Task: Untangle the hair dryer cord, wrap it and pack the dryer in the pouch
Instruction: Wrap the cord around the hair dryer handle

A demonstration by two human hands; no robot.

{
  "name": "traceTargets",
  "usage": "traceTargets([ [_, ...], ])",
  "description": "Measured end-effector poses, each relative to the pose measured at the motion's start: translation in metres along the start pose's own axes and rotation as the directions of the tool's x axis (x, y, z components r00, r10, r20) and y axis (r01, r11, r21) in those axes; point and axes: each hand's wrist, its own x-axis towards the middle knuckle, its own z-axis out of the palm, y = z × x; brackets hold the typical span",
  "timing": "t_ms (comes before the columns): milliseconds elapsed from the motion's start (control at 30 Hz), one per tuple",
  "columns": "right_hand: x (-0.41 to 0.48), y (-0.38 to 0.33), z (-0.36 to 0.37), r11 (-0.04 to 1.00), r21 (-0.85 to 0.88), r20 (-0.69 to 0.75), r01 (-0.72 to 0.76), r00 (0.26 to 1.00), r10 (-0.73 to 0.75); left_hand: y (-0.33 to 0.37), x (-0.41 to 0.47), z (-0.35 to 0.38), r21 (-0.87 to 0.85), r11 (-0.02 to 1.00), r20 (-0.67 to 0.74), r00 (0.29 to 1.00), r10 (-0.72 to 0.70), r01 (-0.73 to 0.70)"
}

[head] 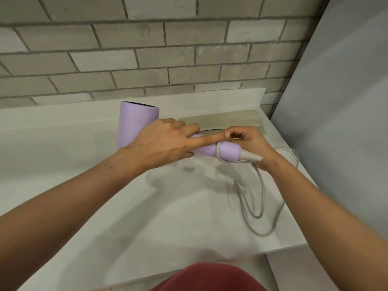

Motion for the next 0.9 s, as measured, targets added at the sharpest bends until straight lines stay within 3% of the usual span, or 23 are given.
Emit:
traceTargets([
  [200,-0.02,0.013,0.021,0.965,-0.201,0.067,-0.168,0.981,0.184,-0.016,0.004,0.001,0.022,0.984,0.069,0.982,-0.178,0.177],
  [267,-0.031,0.005,0.029,0.925,-0.372,0.221,-0.083,0.959,0.175,-0.022,0.004,0.002,0.042,0.97,0.13,0.962,-0.241,0.238],
  [400,-0.047,-0.028,0.031,0.731,-0.674,0.437,0.104,0.855,0.281,-0.025,0.004,0.006,0.06,0.948,0.207,0.925,-0.318,0.312],
  [533,-0.047,-0.076,0.02,0.571,-0.753,0.402,0.328,0.915,0.005,-0.021,0.0,0.009,0.084,0.961,0.309,0.91,-0.275,0.262],
  [700,-0.012,-0.086,-0.006,0.304,-0.896,0.239,0.323,0.929,-0.282,-0.007,0.007,-0.004,0.01,0.98,0.319,0.928,-0.193,0.2],
  [833,0.007,-0.071,-0.014,0.227,-0.913,0.229,0.339,0.886,-0.403,-0.008,0.009,-0.013,-0.034,0.996,0.28,0.957,-0.068,0.081],
  [900,0.011,-0.064,-0.014,0.273,-0.9,0.202,0.338,0.882,-0.426,-0.009,0.007,-0.017,-0.03,0.998,0.259,0.965,-0.037,0.046],
])
